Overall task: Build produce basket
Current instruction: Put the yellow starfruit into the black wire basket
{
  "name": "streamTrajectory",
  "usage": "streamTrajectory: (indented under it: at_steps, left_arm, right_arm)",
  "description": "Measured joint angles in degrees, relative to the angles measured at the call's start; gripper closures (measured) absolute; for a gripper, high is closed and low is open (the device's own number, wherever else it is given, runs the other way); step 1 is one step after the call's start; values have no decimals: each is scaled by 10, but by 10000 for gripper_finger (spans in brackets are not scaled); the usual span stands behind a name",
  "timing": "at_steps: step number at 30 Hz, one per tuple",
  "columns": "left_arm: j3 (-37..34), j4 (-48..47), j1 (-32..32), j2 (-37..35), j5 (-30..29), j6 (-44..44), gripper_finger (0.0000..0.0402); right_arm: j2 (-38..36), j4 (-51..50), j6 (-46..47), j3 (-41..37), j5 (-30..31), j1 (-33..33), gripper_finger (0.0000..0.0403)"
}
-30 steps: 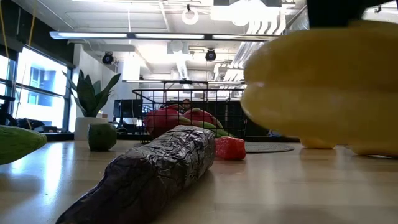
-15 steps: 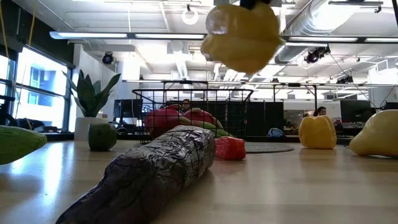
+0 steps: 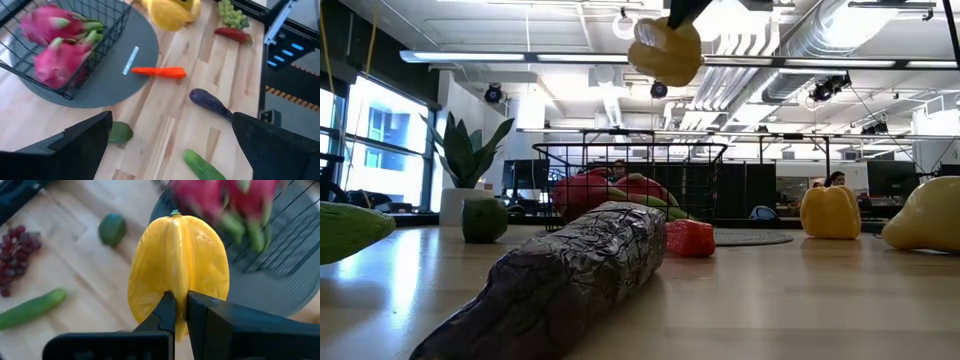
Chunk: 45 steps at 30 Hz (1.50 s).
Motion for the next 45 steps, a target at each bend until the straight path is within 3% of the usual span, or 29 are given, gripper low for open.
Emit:
streamTrajectory:
  at_steps: [11,21,32,45]
  left_arm:
    - [0,3,42,0,-85,13,2]
    - [0,5,93,0,-133,34,2]
    - [0,5,141,0,-145,34,2]
    - [0,5,198,0,-145,35,2]
  right_arm:
    - [-14,13,-211,0,-49,-124,402]
    - [-14,24,-396,0,-150,-217,402]
    - [-8,20,-609,0,-231,-276,402]
    - [58,-4,-690,0,-245,-308,402]
